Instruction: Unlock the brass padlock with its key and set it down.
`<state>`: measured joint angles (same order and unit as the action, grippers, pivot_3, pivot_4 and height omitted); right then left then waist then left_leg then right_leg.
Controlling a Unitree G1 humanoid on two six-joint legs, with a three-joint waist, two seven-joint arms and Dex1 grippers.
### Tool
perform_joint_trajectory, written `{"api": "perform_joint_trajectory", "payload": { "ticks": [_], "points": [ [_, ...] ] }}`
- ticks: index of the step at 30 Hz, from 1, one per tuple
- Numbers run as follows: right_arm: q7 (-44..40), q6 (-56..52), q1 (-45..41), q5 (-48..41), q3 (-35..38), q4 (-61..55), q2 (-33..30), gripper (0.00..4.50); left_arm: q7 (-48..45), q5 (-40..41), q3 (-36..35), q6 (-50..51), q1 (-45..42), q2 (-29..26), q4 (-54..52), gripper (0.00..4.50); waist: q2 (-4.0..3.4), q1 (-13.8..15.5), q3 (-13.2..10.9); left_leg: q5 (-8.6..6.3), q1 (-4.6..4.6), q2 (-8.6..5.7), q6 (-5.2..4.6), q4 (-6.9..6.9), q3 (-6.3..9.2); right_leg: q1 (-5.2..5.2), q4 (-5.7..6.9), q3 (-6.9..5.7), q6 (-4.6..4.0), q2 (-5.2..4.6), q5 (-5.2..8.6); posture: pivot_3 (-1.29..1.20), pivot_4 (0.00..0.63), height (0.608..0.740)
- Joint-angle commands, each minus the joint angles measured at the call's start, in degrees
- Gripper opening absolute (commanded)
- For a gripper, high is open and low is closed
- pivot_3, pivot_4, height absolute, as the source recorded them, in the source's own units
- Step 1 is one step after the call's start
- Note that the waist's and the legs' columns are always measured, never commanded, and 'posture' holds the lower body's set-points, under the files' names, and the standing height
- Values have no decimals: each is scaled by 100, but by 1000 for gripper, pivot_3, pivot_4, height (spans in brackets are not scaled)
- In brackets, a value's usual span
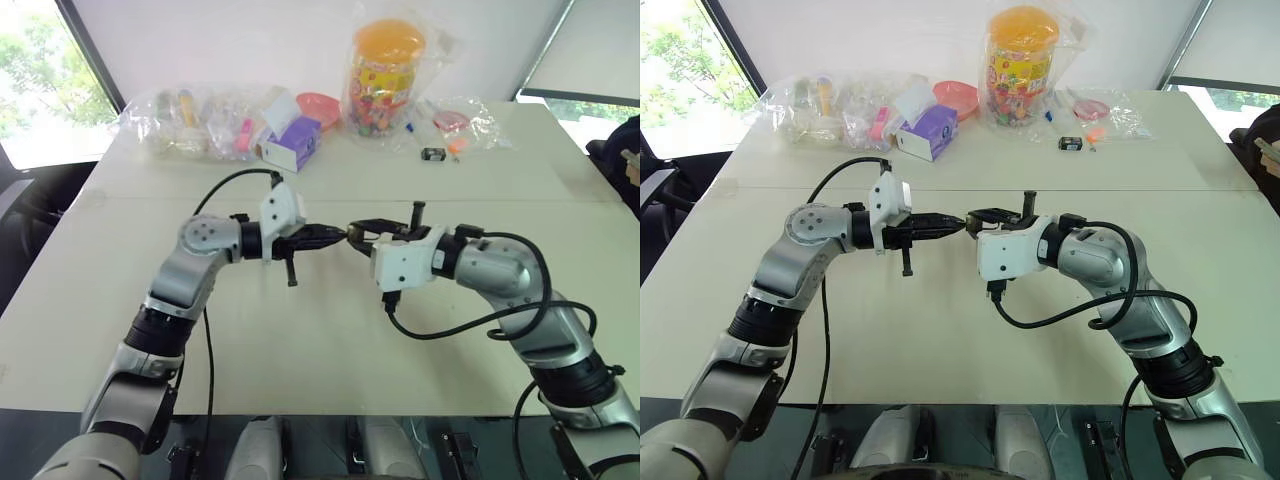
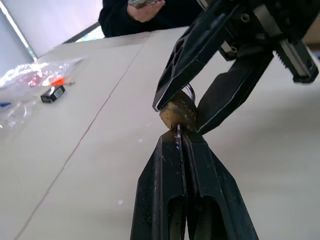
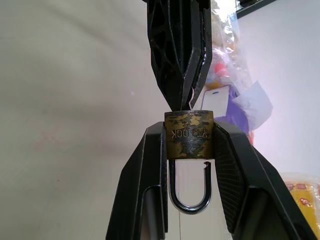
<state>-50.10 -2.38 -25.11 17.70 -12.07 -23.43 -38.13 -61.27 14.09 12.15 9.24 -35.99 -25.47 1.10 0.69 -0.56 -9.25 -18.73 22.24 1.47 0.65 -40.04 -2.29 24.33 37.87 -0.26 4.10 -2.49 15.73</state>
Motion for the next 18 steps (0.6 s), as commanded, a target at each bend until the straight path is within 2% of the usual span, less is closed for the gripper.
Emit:
{"api": "perform_joint_trajectory", "payload": {
  "ticks": [1, 2, 9, 12, 14, 18],
  "points": [
    [-105, 135, 31, -146, -124, -317, -26, 692, -89, -252, 89, -569, -3, -98, -190, 34, 0, -3, 0, 0, 0, 0, 0, 0, 0, 0, 0, 0, 0, 0, 0, 0, 150, 740],
    [-107, 139, 34, -140, -127, -310, -27, 692, -105, -248, 99, -539, 10, -109, -197, 34, 0, -1, 0, 0, 0, 0, 0, 0, -1, 0, 0, 0, 0, 0, 0, 0, 150, 740],
    [1, 397, -33, 44, -147, -174, -105, 692, 102, 1320, -624, 2236, -106, 84, -163, 34, 0, -6, 0, 0, 1, 0, -1, -3, -1, 0, 1, 0, 0, 1, 0, 0, 150, 740],
    [44, 437, -31, 79, -153, -141, -100, 692, 201, 2021, -915, 3358, -177, 77, -189, 947, 0, -20, 0, 0, 0, 2, -1, -3, 2, 0, 3, 0, 1, 3, 0, 0, 150, 740],
    [74, 436, -37, 102, -155, -119, -81, 692, 321, 2563, -1171, 4136, -196, 137, -151, 1943, 0, -21, 0, 0, 0, 3, -1, -2, 2, 1, 5, 0, 1, 4, 0, 0, 150, 740],
    [85, 457, -46, 127, -163, -78, -106, 692, 532, 2934, -1365, 4672, -200, 230, -192, 4038, 0, -4, 0, 0, -1, 3, 0, -4, 2, 1, 7, 0, 1, 1, 0, 0, 150, 740]
  ]
}}
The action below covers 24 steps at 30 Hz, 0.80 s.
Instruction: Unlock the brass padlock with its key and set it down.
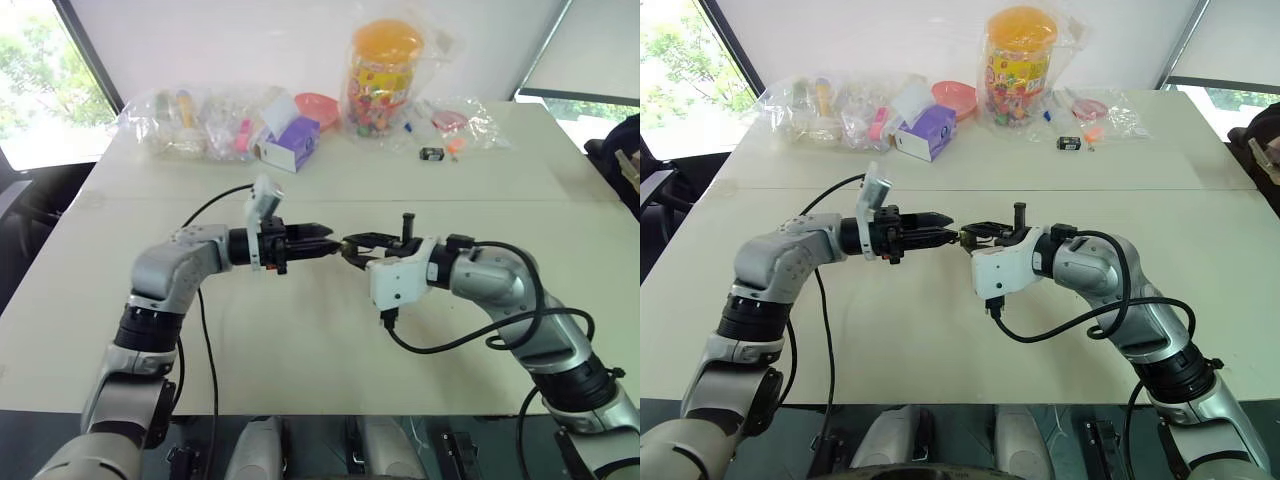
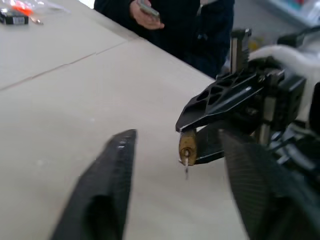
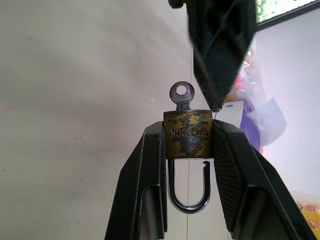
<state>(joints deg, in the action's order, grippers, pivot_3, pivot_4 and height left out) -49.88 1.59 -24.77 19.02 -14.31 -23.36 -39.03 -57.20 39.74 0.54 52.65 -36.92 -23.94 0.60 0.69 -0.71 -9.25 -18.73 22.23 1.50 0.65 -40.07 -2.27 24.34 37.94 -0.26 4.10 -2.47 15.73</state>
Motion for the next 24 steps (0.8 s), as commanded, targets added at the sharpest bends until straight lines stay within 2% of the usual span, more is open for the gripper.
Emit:
{"api": "perform_joint_trajectory", "payload": {
  "ticks": [1, 9, 18, 19, 20, 22, 24],
  "points": [
    [62, 60, -81, -6, 61, -83, -17, 692, 165, 411, -229, 393, -110, 89, -158, 4464, 0, 17, 0, 0, 0, -1, 0, 0, 0, 0, 1, 0, 0, -2, 0, 0, 150, 740],
    [56, 86, -108, -21, 68, -76, -24, 692, 136, 158, 189, 120, 61, 45, -408, 4464, 0, 9, 0, 2, 0, -2, 5, 0, 0, 0, 1, 1, 0, -4, 0, 0, 150, 740],
    [48, 86, -141, -20, 51, -87, -8, 692, 361, 46, 135, -80, -24, 349, 105, 4464, 0, 10, 0, 2, 0, -3, 4, 0, -1, 0, 1, 0, 0, -3, 0, 0, 150, 740],
    [49, 87, -144, -17, 51, -86, -8, 692, 368, 35, 142, -99, -35, 372, 132, 3923, 0, 10, 0, 2, 0, -3, 4, 0, -1, 0, 1, 0, 0, -3, 0, 0, 150, 740],
    [49, 90, -146, -13, 50, -85, -11, 692, 374, 11, 159, -124, -40, 390, 161, 3629, 0, 10, 0, 2, 0, -3, 4, 0, -1, 0, 1, 0, 0, -3, 0, 0, 150, 740],
    [45, 82, -136, -10, 53, -107, -16, 692, 388, -15, 181, -141, -28, 414, 188, 2694, 0, 10, 0, 2, 0, -3, 4, 0, -1, 0, 1, 0, 0, -3, 0, 0, 150, 740],
    [42, 71, -136, -6, 54, -118, -16, 692, 383, -42, 213, -161, -7, 439, 206, 1584, 0, 12, 0, 2, 0, -3, 4, 0, -1, 0, 1, 0, 0, -3, 0, 0, 150, 740]
  ]
}}
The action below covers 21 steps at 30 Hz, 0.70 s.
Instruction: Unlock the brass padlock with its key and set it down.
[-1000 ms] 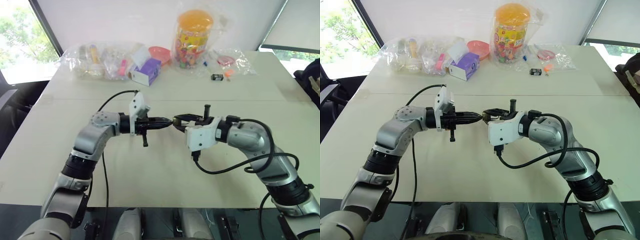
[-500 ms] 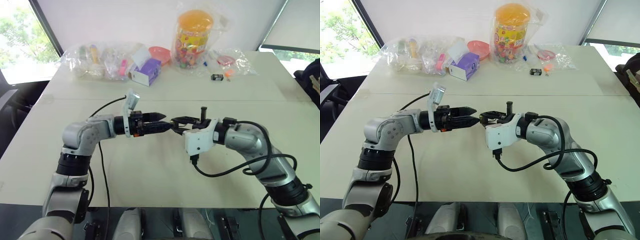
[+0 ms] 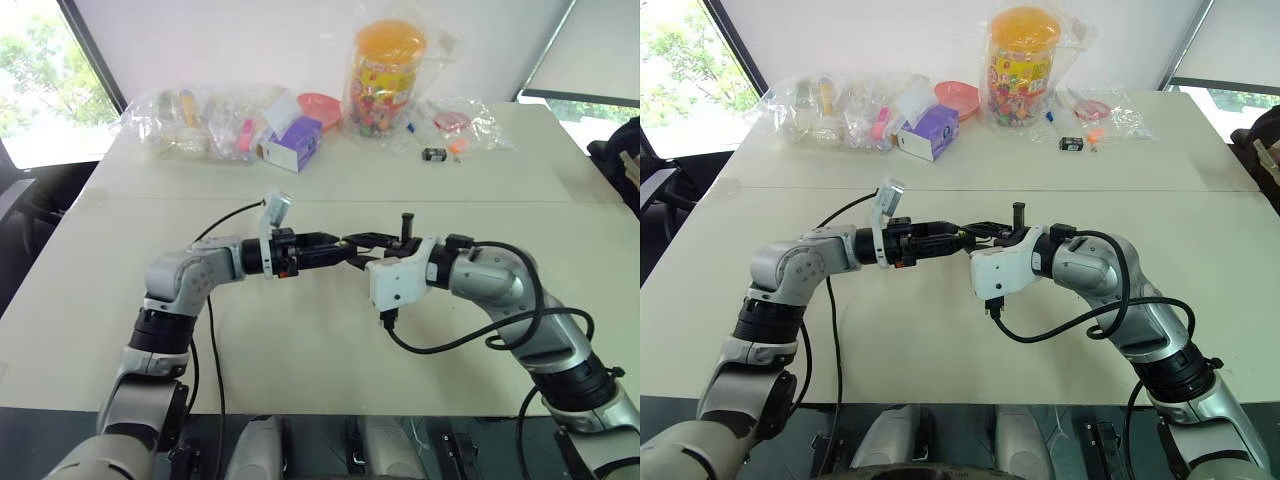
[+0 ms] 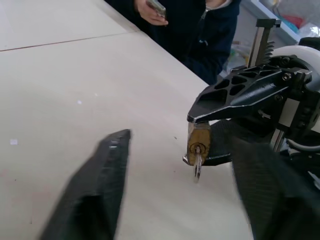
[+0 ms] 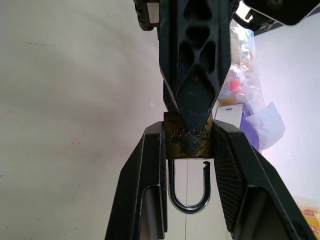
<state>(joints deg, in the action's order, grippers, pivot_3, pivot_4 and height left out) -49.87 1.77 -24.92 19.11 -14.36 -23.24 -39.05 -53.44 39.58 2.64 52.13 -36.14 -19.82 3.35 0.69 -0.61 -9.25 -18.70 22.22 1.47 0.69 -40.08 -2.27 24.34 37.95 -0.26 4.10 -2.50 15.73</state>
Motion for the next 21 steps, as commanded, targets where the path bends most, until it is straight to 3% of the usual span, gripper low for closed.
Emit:
{"api": "perform_joint_trajectory", "payload": {
  "ticks": [1, 3, 17, 18, 21],
  "points": [
    [40, 49, -123, -13, 59, -131, -11, 692, 1, -34, 13, -112, -80, 39, -62, 1042, 0, 3, 0, 0, 0, 0, 0, 0, 0, 0, 0, 0, 0, 0, 0, 0, 150, 740],
    [39, 51, -128, -6, 62, -125, -6, 692, -7, -39, 27, -113, -81, 60, -51, 19, 0, 1, 0, 0, 0, -1, 0, 0, 0, 0, 0, 0, 0, -1, 0, 0, 150, 740],
    [-110, -203, -149, -190, 72, -242, 44, 692, -33, 2, 18, -50, -94, 46, -123, 19, 0, 0, 0, 0, 0, 0, 0, 0, 0, 0, 1, 0, 0, 0, 0, 0, 150, 740],
    [-154, -271, -144, -258, 85, -258, 45, 1727, -61, 1, 26, -54, -96, 23, -137, 0, 0, 0, 0, 0, 0, 0, 0, 0, 0, 0, 1, 0, 0, 0, 0, 0, 150, 740],
    [-247, -414, -109, -336, 139, -315, -34, 3148, -151, 9, 34, -71, -100, -53, -172, 0, 0, -1, 0, 0, 0, 0, 0, 0, 0, 0, 0, 0, 0, 0, 0, 0, 150, 740]
  ]
}}
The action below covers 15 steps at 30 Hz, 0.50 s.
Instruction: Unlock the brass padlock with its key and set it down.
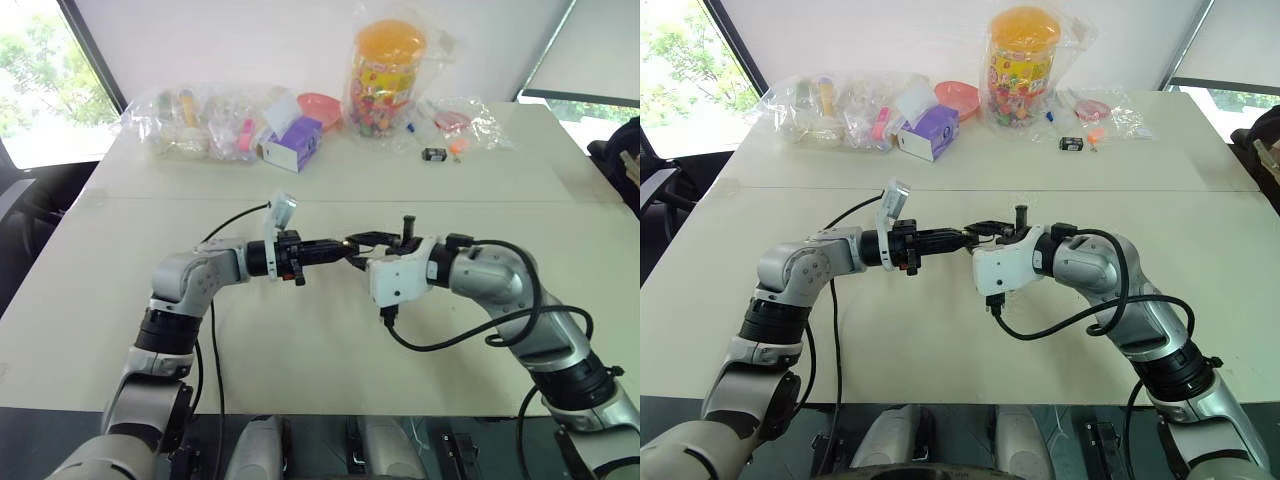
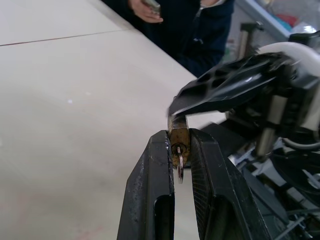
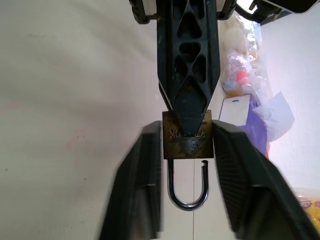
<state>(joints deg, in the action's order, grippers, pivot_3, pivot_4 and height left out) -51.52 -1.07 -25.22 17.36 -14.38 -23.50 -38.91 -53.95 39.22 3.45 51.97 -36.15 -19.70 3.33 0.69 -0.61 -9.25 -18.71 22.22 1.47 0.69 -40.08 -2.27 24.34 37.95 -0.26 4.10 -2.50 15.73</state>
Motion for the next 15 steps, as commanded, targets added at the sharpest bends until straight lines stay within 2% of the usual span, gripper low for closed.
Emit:
{"api": "perform_joint_trajectory", "payload": {
  "ticks": [1, 2, 3, 7, 10, 12, 15],
  "points": [
    [-159, -197, -45, -232, 201, -319, -127, 3688, -139, 52, -46, -47, -107, -105, -172, 0, 0, 0, 0, 0, 0, 0, 0, 0, 0, 0, 0, 0, 0, 0, 0, 0, 150, 740],
    [-243, -328, -11, -353, 307, -352, -206, 4230, -185, 40, -42, -59, -117, -158, -167, 0, 0, 1, 0, 0, 0, 0, 0, 0, 0, 0, 0, 0, 0, 0, 0, 0, 150, 740],
    [-326, -573, 26, -508, 432, -391, -261, 4423, -226, 31, -47, -67, -133, -204, -149, 0, 0, 4, 0, 0, 0, 0, 0, 0, 0, 0, 0, 0, 0, 0, 0, 0, 150, 740],
    [-565, -1711, 80, -1430, 938, -645, -293, 4423, -335, -8, -46, -142, -215, -318, -60, 0, 0, 11, 0, 0, 0, -1, -1, 0, 0, 0, 0, 0, 0, -2, 0, 0, 150, 740],
    [-473, -2610, -48, -2110, 1333, -826, -137, 3506, -443, -30, -38, -175, -267, -392, -39, 0, 0, 6, 0, 0, 0, 0, -1, 0, 1, 0, 0, 0, 0, -2, 0, 0, 150, 740],
    [-288, -3243, -174, -2495, 1556, -891, 7, 2544, -528, -42, -32, -197, -296, -437, -43, 0, 0, -12, 0, 0, 0, 3, -1, 0, 1, 0, 0, 0, 0, -2, 0, 0, 150, 740],
    [-54, -3795, -274, -2893, 1664, -976, 185, 826, -612, -61, -16, -220, -343, -450, -8, 0, 0, 1, 0, 0, -1, 3, -1, 1, 2, 0, 2, 0, 0, -1, 0, 0, 150, 740]
  ]
}}
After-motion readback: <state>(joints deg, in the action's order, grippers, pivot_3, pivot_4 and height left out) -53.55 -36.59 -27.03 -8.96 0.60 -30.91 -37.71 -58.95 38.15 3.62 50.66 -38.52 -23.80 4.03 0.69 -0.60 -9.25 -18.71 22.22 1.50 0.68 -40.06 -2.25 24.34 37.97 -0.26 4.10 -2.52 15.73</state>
